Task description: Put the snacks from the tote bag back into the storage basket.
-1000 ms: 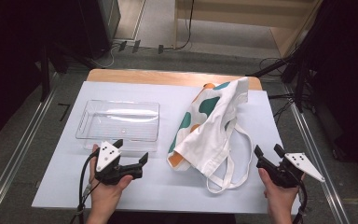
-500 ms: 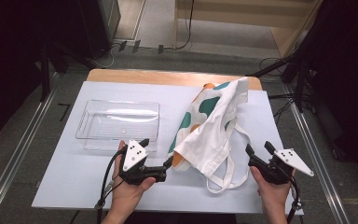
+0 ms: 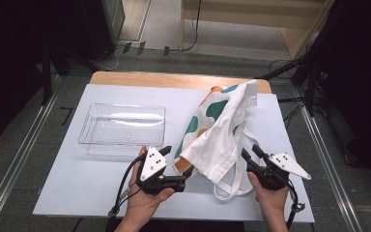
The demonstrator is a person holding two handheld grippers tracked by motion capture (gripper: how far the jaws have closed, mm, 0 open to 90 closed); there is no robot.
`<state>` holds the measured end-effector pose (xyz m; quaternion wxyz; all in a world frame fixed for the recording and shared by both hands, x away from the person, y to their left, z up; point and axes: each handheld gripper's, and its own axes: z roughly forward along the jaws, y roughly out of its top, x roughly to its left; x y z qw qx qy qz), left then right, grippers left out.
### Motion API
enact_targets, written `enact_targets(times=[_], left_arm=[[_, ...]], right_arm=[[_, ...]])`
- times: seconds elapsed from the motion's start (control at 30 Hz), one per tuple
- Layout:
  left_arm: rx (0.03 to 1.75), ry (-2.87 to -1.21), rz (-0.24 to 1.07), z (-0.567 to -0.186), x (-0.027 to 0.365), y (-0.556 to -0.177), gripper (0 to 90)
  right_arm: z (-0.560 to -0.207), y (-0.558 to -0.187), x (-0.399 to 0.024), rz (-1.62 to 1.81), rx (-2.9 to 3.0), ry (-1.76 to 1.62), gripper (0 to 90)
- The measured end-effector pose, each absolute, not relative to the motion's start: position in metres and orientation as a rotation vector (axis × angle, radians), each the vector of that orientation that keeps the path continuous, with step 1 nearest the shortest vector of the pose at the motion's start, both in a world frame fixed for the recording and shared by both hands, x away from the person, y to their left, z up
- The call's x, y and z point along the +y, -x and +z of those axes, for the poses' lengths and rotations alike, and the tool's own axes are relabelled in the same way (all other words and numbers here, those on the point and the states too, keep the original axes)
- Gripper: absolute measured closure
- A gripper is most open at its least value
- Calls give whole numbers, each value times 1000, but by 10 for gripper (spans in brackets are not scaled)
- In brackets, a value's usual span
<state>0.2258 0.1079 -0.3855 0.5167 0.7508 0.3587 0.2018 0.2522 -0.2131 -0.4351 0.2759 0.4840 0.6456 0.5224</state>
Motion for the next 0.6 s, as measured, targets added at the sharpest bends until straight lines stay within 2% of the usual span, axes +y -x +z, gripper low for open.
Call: enact_targets(times=[0.17, 0.3, 0.33, 0.37, 0.4, 0.47, 0.5, 0.53, 0.57, 0.6], left_arm=[[860, -1828, 498, -387, 95, -230, 136], [998, -1896, 538, -397, 82, -248, 150], [998, -1896, 538, -397, 82, -248, 197], [1034, -1861, 608, -401, 82, -250, 287], [1020, -1851, 585, -401, 83, -252, 363], [995, -1865, 554, -401, 83, -255, 583], [995, -1865, 554, -401, 83, -255, 663], [1002, -1860, 545, -401, 84, -256, 663], [1007, -1870, 523, -402, 88, -260, 809], [1015, -1873, 526, -402, 90, -260, 827]], right_arm=[[-438, -251, -202, 1421, 1791, -1259, 730], [-444, -252, -195, 1442, 1837, -1251, 793], [-444, -252, -195, 1442, 1837, -1251, 793], [-445, -253, -193, 1441, 1854, -1236, 804], [-445, -253, -193, 1446, 1860, -1229, 799], [-444, -253, -194, 1438, 1867, -1210, 771], [-444, -253, -194, 1438, 1867, -1210, 771], [-444, -254, -195, 1430, 1863, -1208, 762], [-444, -255, -199, 1422, 1841, -1226, 732], [-444, -256, -203, 1419, 1826, -1243, 720]])
